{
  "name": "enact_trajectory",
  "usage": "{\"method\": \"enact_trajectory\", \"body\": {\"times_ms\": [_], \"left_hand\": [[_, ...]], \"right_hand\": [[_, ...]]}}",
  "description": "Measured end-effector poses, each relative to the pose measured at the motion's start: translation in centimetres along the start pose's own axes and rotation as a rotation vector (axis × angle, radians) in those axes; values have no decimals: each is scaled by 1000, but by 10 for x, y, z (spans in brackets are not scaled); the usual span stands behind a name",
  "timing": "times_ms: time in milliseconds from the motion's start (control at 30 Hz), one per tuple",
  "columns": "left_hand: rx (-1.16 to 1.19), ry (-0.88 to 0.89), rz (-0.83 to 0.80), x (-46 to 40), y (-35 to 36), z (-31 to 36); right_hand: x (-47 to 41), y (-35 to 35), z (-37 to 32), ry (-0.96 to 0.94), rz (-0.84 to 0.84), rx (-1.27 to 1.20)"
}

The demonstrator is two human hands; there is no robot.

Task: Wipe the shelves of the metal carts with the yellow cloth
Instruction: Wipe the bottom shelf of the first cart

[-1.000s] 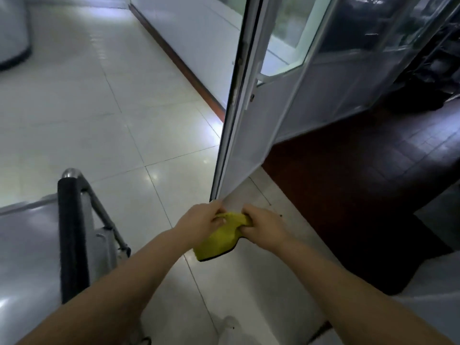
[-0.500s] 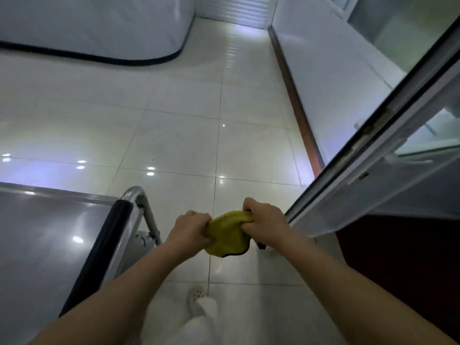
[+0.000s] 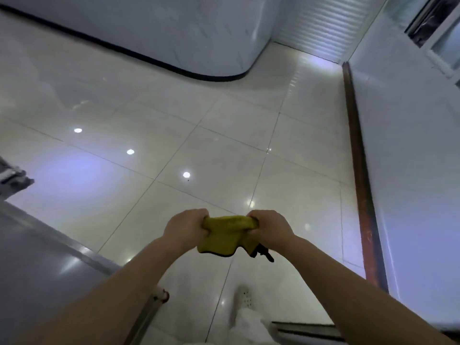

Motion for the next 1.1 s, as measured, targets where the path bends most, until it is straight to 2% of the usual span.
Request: {"method": "enact_trajectory", "body": {"times_ms": [267,433,600,767,1100], "left_hand": [[-7,-358,106,-103,-29,-81],[75,-602,217,-122,-46,-130],[109,-891,318,-97,-60,-188],[137,-1112,412,-78,-75,-254],[340,-1313,617,-93,-139,-406]], "right_hand": [[-188,18,-58,-388,-221,176],[-273,33,-127,-654,-333,295],[-307,85,-208,-911,-457,329],[-326,145,-287,-1082,-580,374],[-401,213,-469,-1221,-635,474]]}}
Point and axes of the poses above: each hand's wrist, its own x-axis away from the middle knuckle, its own y-axis out of the palm, z = x × y, the point moved 8 cm from there along -x, towards the middle knuckle, and after that the axes turned 10 degrees about z, right-handed, at the moved point
